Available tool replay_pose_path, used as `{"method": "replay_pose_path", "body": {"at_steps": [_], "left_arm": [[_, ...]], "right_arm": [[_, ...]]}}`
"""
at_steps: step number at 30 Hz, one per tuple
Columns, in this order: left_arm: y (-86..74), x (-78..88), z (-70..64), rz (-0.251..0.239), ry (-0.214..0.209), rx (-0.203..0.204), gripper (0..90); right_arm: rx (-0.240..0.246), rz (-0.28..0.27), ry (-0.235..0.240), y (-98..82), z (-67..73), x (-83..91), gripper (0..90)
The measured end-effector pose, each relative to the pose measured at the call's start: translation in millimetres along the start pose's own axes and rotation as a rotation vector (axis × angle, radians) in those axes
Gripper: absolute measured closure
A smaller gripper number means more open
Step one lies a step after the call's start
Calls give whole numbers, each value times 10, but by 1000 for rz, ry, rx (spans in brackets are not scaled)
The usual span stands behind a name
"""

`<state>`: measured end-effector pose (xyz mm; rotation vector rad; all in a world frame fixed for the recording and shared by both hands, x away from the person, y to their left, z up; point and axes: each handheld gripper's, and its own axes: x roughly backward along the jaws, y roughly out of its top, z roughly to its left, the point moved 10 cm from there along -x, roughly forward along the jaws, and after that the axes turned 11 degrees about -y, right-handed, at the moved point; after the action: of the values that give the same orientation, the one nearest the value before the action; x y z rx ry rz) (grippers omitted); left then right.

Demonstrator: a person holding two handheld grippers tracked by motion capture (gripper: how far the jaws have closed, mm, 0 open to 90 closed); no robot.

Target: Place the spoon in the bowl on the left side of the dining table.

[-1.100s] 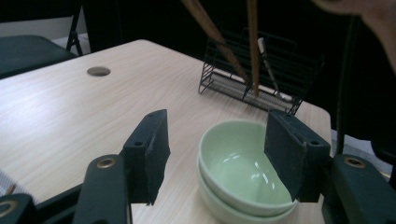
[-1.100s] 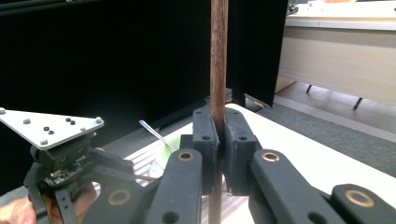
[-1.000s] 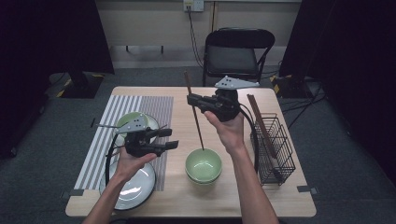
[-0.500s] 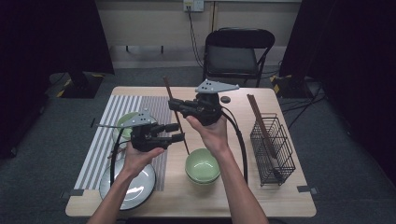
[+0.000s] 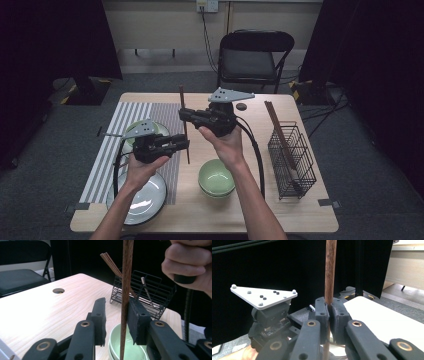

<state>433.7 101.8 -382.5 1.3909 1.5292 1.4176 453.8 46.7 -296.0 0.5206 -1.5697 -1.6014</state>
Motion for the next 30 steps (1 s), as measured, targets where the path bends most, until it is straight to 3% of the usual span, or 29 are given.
{"method": "replay_pose_path", "body": {"at_steps": [4, 6, 8, 13, 15, 25, 27, 30], "left_arm": [[85, -13, -39, -43, -34, 0, 709], [98, -16, -52, -42, -45, -1, 721], [123, -19, -61, -48, -58, -6, 796], [113, 5, -45, -43, -53, -5, 838], [120, 15, -42, -47, -57, 7, 841], [118, 8, -57, -44, -57, -5, 844], [123, 20, -57, -45, -55, -10, 848], [124, 42, -59, -42, -57, -15, 848]], "right_arm": [[-6, 0, 1, -1, -2, -24, 852], [-6, 3, 6, -8, 10, -30, 852], [2, 5, 16, -24, 45, -55, 852], [10, 7, 28, -40, 86, -66, 851], [8, 6, 30, -38, 90, -66, 852], [22, 7, 50, -36, 99, -44, 850], [28, 5, 48, -40, 94, -31, 840], [28, -10, 47, -24, 84, 3, 732]]}}
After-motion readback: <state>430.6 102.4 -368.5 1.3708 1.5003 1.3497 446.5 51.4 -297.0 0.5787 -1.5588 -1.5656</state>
